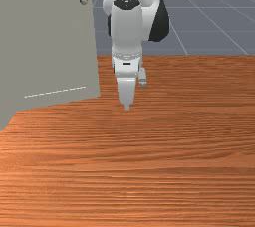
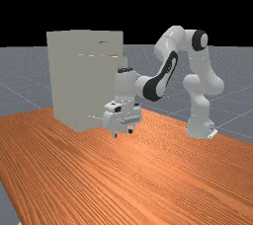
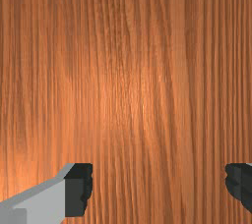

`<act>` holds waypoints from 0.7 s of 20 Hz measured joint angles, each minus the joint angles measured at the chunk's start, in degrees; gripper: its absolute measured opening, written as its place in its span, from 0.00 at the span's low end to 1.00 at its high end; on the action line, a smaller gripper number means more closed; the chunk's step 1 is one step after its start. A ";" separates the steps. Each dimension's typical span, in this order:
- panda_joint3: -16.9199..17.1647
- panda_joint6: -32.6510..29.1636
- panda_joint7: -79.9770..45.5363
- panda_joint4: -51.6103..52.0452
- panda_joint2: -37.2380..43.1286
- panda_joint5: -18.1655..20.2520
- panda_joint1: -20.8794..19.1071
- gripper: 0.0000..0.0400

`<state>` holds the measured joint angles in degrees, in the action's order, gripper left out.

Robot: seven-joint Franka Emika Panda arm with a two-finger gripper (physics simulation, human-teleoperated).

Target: Close the cabinet door

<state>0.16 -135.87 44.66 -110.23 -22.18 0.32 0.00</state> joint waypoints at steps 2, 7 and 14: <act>1.09 1.15 -0.69 -0.58 -0.06 -1.54 0.10 0.39; 2.23 2.91 -3.51 -0.85 0.13 -1.63 -0.16 0.95; 8.47 33.15 -68.09 0.65 11.25 9.55 3.24 0.03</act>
<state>8.63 -102.72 -23.44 -109.57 -10.93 9.88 3.24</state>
